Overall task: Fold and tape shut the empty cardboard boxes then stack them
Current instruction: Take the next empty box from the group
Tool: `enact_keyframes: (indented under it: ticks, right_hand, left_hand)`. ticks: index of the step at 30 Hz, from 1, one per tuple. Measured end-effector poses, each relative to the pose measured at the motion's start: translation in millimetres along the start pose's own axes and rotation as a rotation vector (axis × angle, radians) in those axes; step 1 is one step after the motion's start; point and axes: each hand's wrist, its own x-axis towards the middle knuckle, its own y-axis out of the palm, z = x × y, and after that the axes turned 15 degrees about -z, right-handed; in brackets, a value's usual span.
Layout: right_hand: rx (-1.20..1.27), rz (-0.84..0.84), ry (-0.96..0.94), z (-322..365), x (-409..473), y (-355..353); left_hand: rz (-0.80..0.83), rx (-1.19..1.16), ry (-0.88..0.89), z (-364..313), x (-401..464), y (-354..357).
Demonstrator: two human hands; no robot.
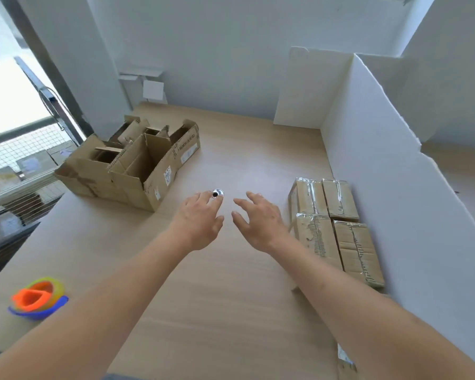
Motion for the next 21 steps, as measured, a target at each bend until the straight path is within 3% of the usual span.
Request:
enact_keyframes:
  ticks: [14,21]
  right_hand:
    - [-0.021,0.089,0.046,194,34,101]
    - [-0.03,0.121,0.017,231,58,120]
  left_hand:
    - [0.092,0.036,-0.002,211,-36,-36]
    - [0.099,0.022,-0.056,259,-37,-39]
